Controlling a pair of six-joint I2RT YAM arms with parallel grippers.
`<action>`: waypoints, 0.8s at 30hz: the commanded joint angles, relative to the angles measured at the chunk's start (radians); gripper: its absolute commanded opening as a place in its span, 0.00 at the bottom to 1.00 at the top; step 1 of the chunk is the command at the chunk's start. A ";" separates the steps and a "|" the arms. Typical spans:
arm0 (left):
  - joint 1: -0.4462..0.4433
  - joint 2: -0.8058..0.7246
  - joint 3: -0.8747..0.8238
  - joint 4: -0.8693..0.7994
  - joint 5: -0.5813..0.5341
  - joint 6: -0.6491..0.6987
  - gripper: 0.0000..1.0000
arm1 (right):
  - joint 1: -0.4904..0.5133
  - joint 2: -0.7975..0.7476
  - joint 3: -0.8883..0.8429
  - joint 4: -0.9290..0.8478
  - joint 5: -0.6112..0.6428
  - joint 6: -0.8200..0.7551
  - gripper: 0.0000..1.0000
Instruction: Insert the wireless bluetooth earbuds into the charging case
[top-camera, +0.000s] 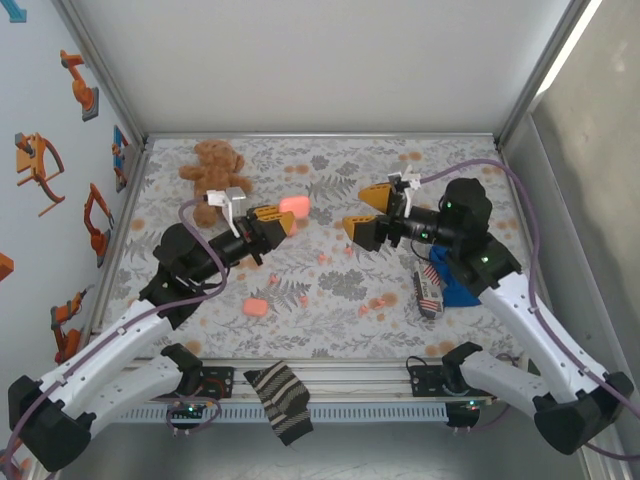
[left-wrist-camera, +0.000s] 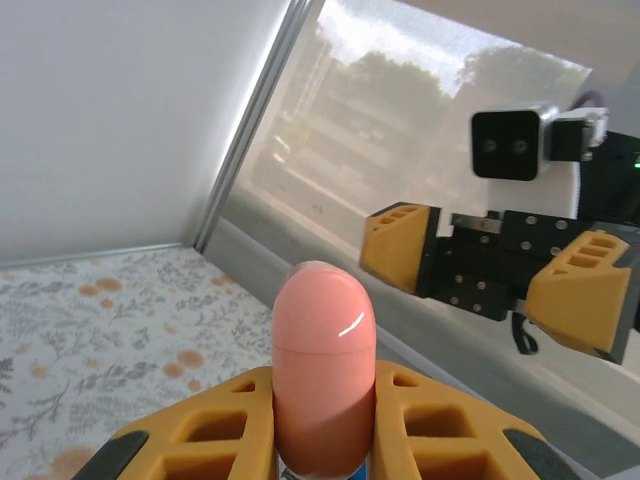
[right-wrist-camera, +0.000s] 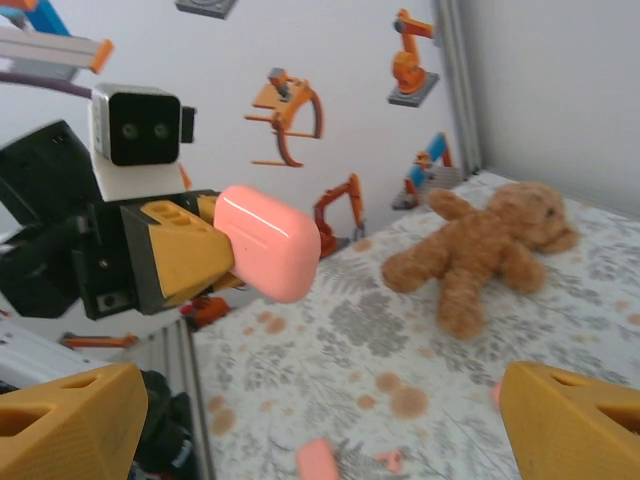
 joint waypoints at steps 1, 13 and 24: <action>0.004 -0.014 -0.001 0.142 0.067 0.034 0.00 | 0.014 0.056 0.000 0.246 -0.163 0.180 0.90; -0.010 0.072 0.030 0.238 0.206 -0.012 0.00 | 0.126 0.149 0.053 0.270 -0.194 0.145 0.80; -0.034 0.115 0.051 0.248 0.231 -0.018 0.00 | 0.128 0.150 0.097 0.216 -0.230 0.085 0.60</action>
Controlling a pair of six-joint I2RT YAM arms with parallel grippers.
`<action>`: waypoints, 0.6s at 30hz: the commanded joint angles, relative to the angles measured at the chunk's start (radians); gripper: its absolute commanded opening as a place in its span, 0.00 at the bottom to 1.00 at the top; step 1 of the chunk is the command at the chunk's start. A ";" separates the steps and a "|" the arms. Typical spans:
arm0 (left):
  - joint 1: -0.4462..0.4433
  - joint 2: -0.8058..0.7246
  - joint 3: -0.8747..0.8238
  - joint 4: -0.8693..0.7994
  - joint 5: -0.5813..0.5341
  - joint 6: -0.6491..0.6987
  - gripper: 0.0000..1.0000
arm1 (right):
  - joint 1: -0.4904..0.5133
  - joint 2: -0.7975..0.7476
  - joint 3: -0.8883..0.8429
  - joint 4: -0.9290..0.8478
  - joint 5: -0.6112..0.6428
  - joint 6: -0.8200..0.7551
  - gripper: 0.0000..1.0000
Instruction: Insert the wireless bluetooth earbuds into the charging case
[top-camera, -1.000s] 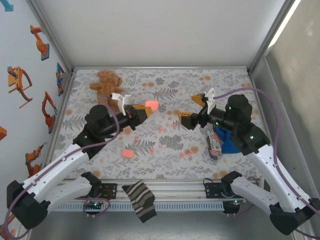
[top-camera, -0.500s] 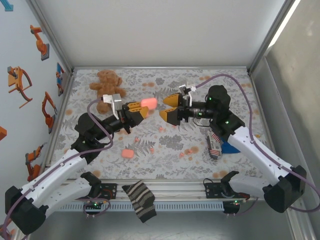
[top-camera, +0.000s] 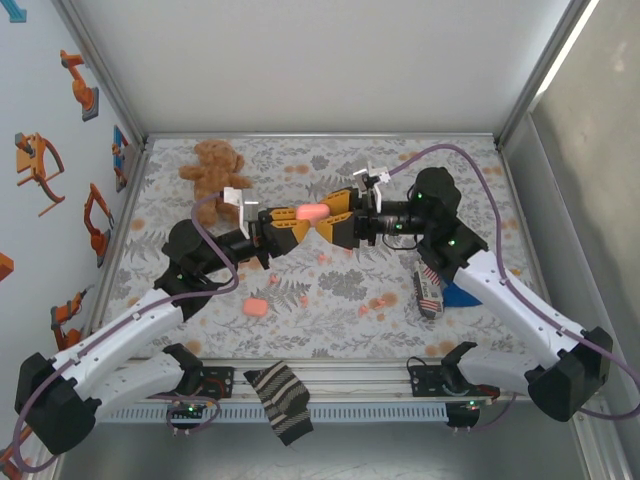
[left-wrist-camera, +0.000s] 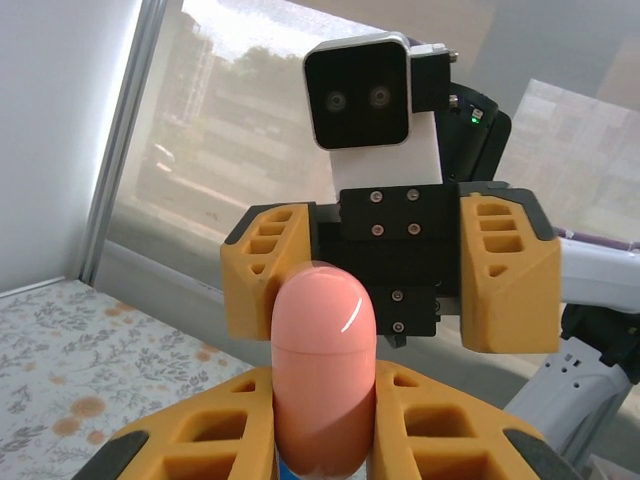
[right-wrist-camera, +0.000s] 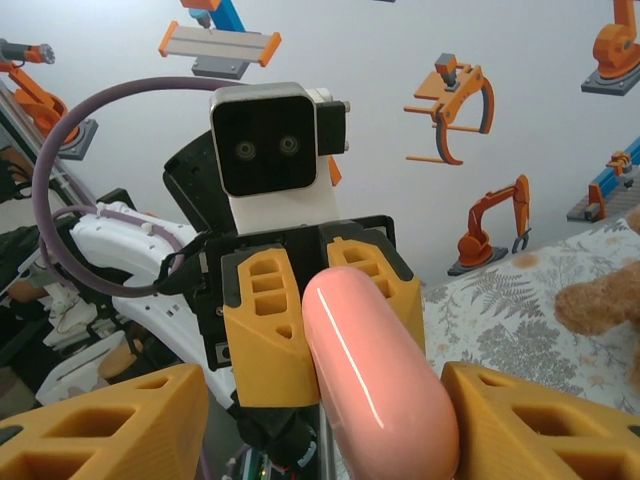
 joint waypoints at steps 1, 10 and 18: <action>-0.005 0.002 0.036 0.045 0.024 -0.012 0.00 | 0.005 -0.018 0.045 -0.020 -0.032 -0.045 0.59; -0.019 0.007 0.038 0.051 0.017 -0.012 0.00 | 0.005 -0.038 0.045 -0.086 -0.018 -0.081 0.40; -0.031 0.012 0.053 0.025 0.014 -0.006 0.05 | 0.005 -0.061 0.059 -0.153 -0.001 -0.128 0.26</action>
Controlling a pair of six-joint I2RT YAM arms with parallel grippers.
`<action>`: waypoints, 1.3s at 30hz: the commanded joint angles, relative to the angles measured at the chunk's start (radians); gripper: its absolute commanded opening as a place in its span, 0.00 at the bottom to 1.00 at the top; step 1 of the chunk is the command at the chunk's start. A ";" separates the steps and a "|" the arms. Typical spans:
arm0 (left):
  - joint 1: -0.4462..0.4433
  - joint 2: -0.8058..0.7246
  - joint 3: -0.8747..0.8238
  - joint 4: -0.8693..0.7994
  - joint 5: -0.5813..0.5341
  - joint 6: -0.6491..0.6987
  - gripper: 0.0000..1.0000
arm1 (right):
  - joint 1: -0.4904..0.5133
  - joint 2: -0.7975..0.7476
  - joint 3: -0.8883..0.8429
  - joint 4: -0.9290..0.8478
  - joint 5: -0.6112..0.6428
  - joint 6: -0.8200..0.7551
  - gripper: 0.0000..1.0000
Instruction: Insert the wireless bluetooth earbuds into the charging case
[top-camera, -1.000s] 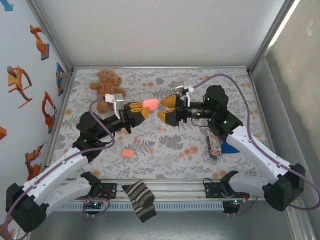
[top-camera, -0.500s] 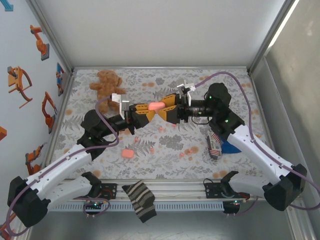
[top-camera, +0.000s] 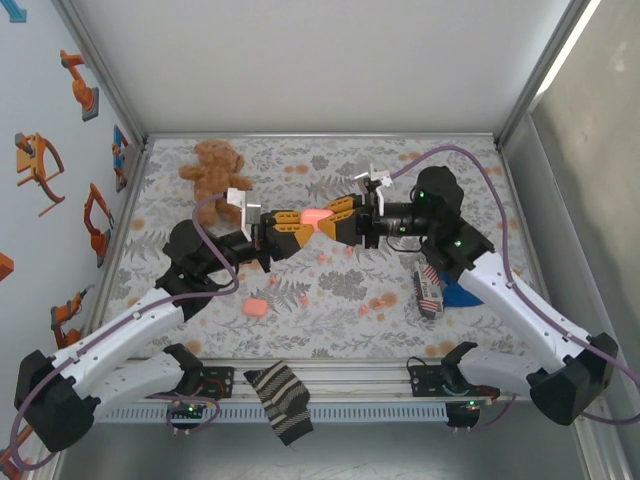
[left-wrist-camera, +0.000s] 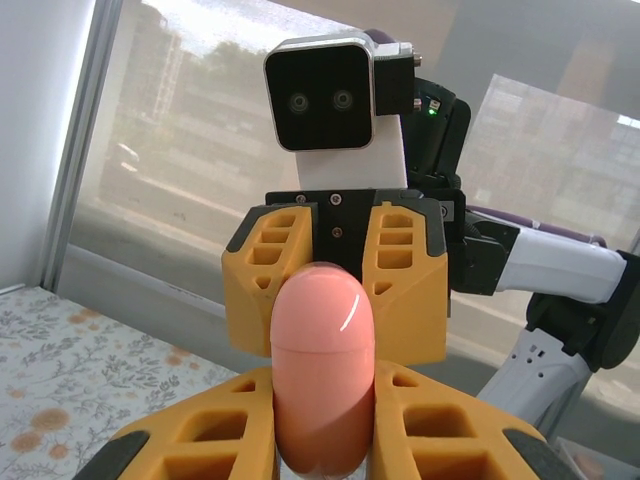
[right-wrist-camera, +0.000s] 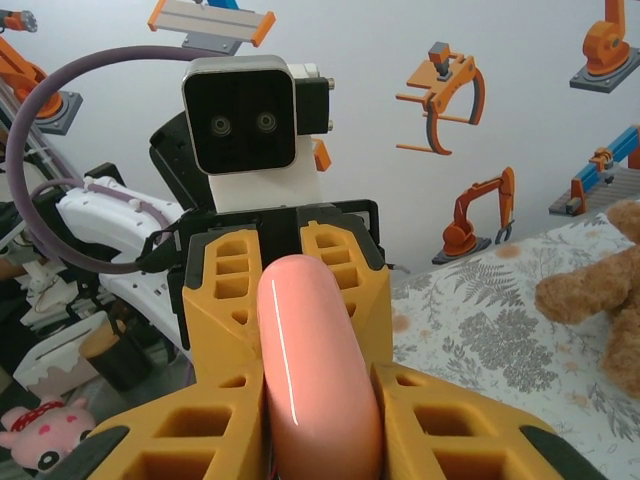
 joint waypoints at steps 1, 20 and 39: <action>-0.005 0.003 0.041 0.007 -0.024 0.004 0.10 | 0.007 -0.037 0.040 -0.047 -0.004 -0.040 0.24; -0.005 -0.215 0.069 -0.482 -0.086 0.278 0.78 | 0.013 -0.019 0.160 -0.350 0.030 -0.265 0.16; -0.013 -0.051 0.149 -0.369 0.109 0.222 0.64 | 0.081 -0.014 0.127 -0.291 0.034 -0.307 0.14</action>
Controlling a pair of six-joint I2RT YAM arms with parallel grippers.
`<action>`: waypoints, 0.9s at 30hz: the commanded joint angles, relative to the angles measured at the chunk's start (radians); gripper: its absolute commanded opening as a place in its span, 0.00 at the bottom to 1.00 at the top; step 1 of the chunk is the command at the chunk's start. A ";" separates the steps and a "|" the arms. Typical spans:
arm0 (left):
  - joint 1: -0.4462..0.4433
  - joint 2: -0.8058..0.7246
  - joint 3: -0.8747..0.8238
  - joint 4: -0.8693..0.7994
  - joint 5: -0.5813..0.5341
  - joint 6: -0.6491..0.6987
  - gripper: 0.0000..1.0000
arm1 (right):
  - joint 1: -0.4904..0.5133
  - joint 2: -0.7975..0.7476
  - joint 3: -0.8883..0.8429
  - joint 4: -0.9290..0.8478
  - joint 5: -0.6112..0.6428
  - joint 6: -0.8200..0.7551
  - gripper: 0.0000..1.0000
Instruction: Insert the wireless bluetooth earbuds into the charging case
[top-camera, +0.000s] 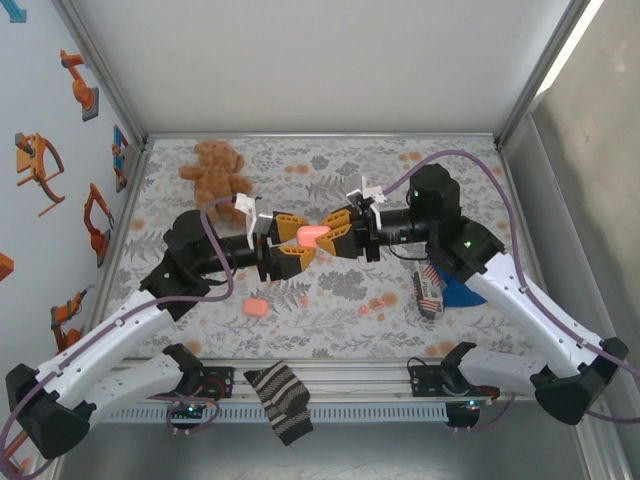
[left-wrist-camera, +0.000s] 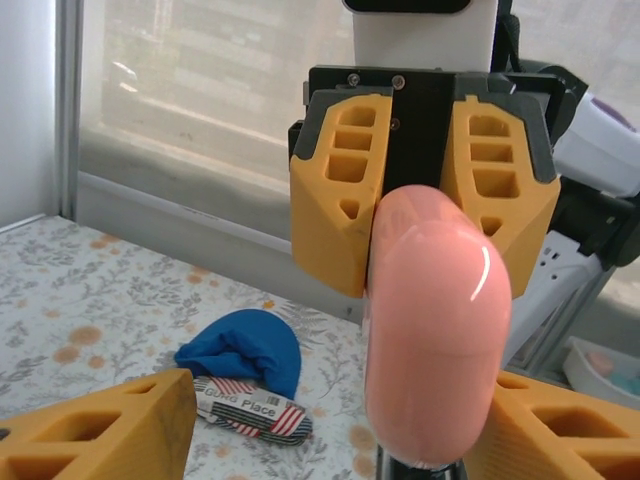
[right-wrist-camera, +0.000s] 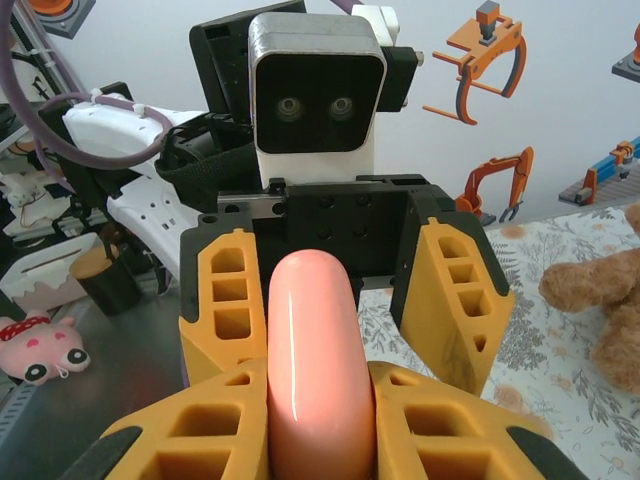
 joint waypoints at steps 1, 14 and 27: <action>-0.004 0.002 0.041 0.046 0.056 -0.003 0.62 | 0.006 -0.007 -0.002 0.017 0.006 -0.034 0.15; -0.015 0.005 0.044 0.056 0.063 0.003 0.44 | 0.008 -0.005 -0.011 -0.002 0.025 -0.047 0.14; -0.017 0.010 0.039 0.057 0.060 0.004 0.25 | 0.007 -0.002 -0.025 0.002 0.032 -0.055 0.14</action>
